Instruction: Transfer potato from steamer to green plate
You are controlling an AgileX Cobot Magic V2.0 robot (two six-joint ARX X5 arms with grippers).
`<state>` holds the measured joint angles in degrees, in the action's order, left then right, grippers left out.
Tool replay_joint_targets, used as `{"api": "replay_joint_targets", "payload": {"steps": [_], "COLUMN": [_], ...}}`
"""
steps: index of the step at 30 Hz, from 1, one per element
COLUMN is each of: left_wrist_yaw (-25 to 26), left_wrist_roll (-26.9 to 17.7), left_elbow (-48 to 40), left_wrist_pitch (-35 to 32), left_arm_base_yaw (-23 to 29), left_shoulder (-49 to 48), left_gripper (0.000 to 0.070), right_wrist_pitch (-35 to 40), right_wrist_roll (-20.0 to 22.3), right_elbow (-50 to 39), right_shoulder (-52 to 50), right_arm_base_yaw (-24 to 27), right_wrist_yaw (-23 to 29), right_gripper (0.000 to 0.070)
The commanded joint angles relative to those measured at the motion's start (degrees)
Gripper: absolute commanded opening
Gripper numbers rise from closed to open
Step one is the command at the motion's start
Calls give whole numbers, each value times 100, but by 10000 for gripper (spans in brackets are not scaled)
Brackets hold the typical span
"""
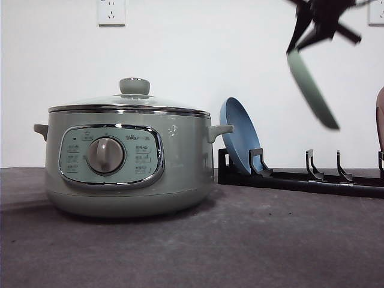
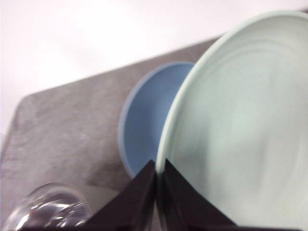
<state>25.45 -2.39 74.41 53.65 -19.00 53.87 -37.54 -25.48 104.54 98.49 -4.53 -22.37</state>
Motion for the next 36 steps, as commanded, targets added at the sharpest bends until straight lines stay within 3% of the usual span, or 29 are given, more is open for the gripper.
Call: {"api": "replay_joint_targets", "payload": {"steps": [1, 7, 10, 14, 17, 20, 24, 29, 36], "left_wrist_yaw": [24, 24, 24, 24, 24, 24, 24, 24, 24], "left_wrist_roll": [-17, -20, -19, -17, -15, -15, -15, -13, -13], "left_elbow": [127, 127, 127, 127, 127, 127, 127, 127, 127], "left_wrist_pitch": [-44, -58, -90, -92, -94, -94, -96, -92, -88], "left_arm_base_yaw": [-20, -20, -20, -20, -20, -20, -20, -20, -20], "left_shoulder": [50, 51, 60, 78, 83, 83, 99, 136, 162], "left_gripper": [700, 700, 700, 700, 700, 700, 700, 700, 700], "right_wrist_pitch": [-78, -1021, -1523, -2035, -2348, -2505, -2523, -2504, -2330], "right_wrist_roll": [198, 1475, 1880, 2174, 2504, 2552, 2547, 2326, 1999], "right_elbow": [196, 192, 157, 9, -229, -522, -1118, -2050, -3399], "right_shoulder": [-197, -972, -1335, -1815, -2190, -2489, -2881, -3234, -3337], "right_arm_base_yaw": [-39, -382, -739, -1299, -1865, -2381, -2999, -3727, -4198], "right_wrist_yaw": [-14, -15, 86, 614, 1354, 1792, 1872, 2465, 3189], "right_gripper": [3, 3, 3, 3, 3, 3, 3, 3, 3]}}
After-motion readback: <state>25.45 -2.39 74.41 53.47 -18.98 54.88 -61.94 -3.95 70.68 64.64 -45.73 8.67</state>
